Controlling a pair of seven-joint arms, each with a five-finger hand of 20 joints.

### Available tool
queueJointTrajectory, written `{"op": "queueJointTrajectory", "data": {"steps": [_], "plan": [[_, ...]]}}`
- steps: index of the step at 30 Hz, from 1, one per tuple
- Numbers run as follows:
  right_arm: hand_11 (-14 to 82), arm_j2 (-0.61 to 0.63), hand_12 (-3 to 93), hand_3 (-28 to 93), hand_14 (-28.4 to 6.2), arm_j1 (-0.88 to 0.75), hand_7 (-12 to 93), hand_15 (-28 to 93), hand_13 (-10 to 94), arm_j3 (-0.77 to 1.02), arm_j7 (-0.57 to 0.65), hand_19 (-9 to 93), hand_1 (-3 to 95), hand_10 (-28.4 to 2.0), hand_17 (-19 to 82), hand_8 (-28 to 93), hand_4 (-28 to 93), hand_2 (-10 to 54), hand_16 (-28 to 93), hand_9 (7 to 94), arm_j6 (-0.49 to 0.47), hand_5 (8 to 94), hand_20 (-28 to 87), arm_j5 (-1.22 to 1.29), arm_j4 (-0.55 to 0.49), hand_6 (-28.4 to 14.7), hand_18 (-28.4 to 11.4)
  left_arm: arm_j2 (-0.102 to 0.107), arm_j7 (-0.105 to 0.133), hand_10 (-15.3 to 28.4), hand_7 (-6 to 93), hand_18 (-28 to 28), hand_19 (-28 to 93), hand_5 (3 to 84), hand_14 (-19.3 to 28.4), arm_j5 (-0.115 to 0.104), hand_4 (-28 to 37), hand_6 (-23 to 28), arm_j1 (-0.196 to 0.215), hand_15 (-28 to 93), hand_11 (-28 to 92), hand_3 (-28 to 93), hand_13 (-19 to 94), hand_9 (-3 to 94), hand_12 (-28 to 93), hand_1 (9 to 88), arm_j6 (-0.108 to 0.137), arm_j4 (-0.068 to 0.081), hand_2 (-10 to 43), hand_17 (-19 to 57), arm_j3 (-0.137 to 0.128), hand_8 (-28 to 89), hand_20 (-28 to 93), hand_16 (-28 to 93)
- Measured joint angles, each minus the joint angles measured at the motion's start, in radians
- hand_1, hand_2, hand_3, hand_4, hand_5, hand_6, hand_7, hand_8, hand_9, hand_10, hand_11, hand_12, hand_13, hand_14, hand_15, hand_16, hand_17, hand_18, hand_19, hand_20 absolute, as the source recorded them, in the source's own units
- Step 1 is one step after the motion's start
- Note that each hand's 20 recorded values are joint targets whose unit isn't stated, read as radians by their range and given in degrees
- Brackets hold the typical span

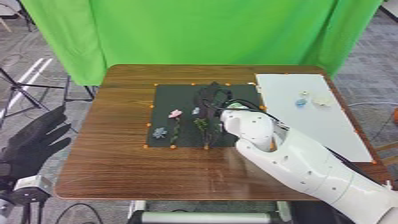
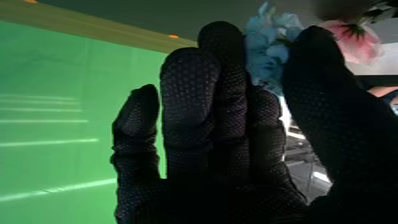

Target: Arrange flowers

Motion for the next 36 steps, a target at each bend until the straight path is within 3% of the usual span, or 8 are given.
{"op": "queueJointTrajectory", "data": {"steps": [5,10,14,28,36], "plan": [[31.7,-0.001,34.3,85,-3.4,0.0,42,65,65,0.004,0.002,74,34.1,-7.4,19,-3,-28,-9.5,31,73.3,-0.015,57.9,56,-0.003,0.001,2.3,-19.5,0.0,0.0,8.2,16.3,17.7,32,20.8,10.7,0.0,-28.3,0.5,-0.001,8,6,68,11,16.0,23,23.1,0.0,0.0,-4.7,-13.5,0.0,-8,10,11],[35.0,-0.004,30.2,86,-3.7,0.0,41,66,64,0.006,0.004,74,32.6,-8.0,19,-5,-28,-9.5,31,66.0,-0.03,57.1,56,-0.003,0.003,2.5,-19.8,0.0,-0.002,8.3,16.2,17.7,32,20.8,10.7,0.0,-28.3,0.5,-0.002,9,7,68,11,16.1,23,23.3,0.0,0.001,-4.4,-13.5,0.0,-9,10,11],[36.7,-0.009,27.5,86,-3.9,0.001,40,66,63,0.007,0.01,74,29.0,-8.4,18,-18,-28,-9.5,31,64.2,-0.042,56.6,56,-0.005,0.005,2.5,-19.8,0.001,-0.002,8.3,16.3,17.7,32,20.8,10.7,0.0,-28.3,0.5,-0.002,9,7,68,11,16.1,23,23.3,0.0,0.001,-4.3,-13.5,0.001,-8,10,11],[38.4,-0.022,28.1,83,-4.8,-0.01,40,67,60,0.044,0.028,74,24.6,-9.8,17,-18,-28,-9.5,30,58.7,-0.076,51.5,57,-0.012,0.005,0.7,-20.2,0.001,-0.002,8.3,16.4,17.7,32,20.8,10.7,0.0,-28.3,0.5,-0.001,9,7,68,11,16.1,23,23.3,0.0,0.002,-4.4,-13.5,0.001,-9,10,11],[39.4,-0.002,29.3,84,-8.2,-0.071,36,70,52,0.166,0.034,74,20.9,-11.8,14,-16,-28,-9.5,29,48.4,-0.073,43.9,57,0.026,-0.099,-2.4,-20.7,-0.001,-0.001,8.3,16.4,17.7,32,20.8,10.8,0.0,-28.3,0.5,0.0,9,7,68,11,16.1,23,23.3,0.0,0.001,-4.4,-13.5,0.0,-9,10,11]]}}
